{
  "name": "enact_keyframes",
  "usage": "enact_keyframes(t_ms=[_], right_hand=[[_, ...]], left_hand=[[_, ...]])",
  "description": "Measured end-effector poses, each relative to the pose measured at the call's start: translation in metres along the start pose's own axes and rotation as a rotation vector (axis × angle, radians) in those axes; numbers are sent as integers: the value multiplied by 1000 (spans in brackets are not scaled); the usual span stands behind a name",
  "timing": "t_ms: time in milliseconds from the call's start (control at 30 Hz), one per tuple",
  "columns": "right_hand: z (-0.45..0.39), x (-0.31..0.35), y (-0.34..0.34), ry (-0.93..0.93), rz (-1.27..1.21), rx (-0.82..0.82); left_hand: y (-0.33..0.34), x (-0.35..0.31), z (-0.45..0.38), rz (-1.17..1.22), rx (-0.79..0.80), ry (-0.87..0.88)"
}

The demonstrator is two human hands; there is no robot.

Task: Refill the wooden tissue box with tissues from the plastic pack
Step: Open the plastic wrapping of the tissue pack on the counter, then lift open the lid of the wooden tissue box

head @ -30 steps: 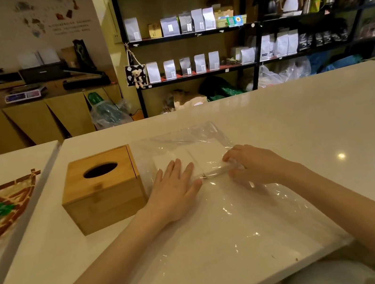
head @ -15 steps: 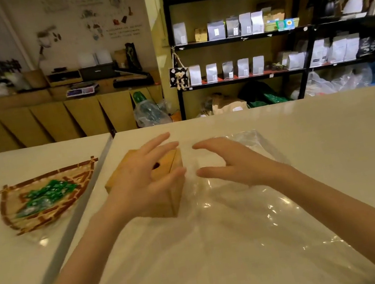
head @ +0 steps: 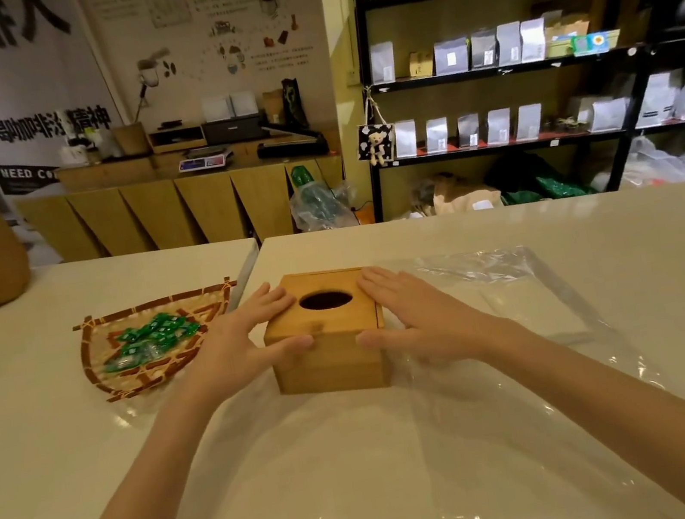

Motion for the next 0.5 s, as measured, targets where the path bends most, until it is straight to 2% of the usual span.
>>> enact_keyframes(t_ms=[300,500], right_hand=[[0,-1,-7,-63,84,-24],[-1,-1,-6,-68,151,-39]], left_hand=[[3,-1,2,44,-68,45],[0,-1,0,13,-24,52]])
Point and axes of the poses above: each hand's wrist, its own z-axis away from the middle knuckle, its own y-axis out of the palm, x = y × z, the point moved 4 cm from there along -z, towards the middle knuckle, and after that the axes turned 8 degrees about -z, right-handed, at the moved point
